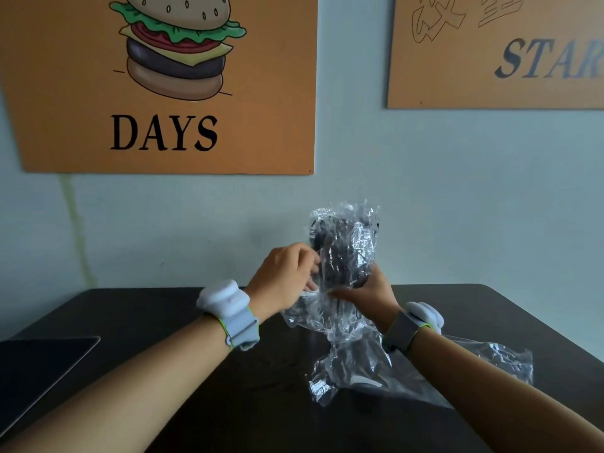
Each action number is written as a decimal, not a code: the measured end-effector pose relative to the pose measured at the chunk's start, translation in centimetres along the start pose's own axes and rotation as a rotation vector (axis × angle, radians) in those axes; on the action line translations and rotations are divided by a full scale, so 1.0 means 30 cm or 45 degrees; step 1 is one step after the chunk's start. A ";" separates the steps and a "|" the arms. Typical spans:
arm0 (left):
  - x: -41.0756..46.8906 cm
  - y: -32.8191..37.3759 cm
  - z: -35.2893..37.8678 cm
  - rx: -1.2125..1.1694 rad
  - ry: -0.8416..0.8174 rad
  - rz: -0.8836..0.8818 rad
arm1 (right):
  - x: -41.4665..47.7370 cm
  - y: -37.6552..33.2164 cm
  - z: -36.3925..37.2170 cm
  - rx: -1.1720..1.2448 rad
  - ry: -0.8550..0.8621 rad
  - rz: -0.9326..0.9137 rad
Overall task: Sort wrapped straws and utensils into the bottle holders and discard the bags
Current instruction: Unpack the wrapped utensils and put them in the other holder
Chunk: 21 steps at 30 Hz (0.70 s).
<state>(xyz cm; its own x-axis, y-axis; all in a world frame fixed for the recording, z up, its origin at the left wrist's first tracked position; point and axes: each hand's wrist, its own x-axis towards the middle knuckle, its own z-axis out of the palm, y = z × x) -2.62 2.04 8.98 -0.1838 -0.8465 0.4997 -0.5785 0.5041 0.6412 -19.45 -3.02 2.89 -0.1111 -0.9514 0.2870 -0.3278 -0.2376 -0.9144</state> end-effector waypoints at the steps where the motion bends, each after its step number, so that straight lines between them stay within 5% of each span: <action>1: 0.017 -0.004 -0.003 -0.039 0.008 -0.099 | -0.004 0.001 -0.003 0.010 -0.006 -0.011; 8: 0.074 -0.010 -0.035 0.227 -0.070 -0.391 | -0.011 0.017 -0.012 0.016 -0.071 -0.083; 15: 0.094 0.010 0.008 -0.251 -0.242 -0.221 | -0.024 -0.016 -0.009 -0.124 -0.276 -0.276; 21: 0.091 0.011 0.062 -0.396 -0.179 -0.198 | -0.044 -0.057 -0.008 -0.259 -0.388 -0.418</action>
<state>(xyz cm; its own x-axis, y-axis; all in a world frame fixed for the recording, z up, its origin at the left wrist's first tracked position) -4.77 -0.43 9.47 -0.2327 -0.9215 0.3111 -0.3433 0.3771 0.8602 -18.98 -1.30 4.15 0.2983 -0.8537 0.4267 -0.4794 -0.5206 -0.7065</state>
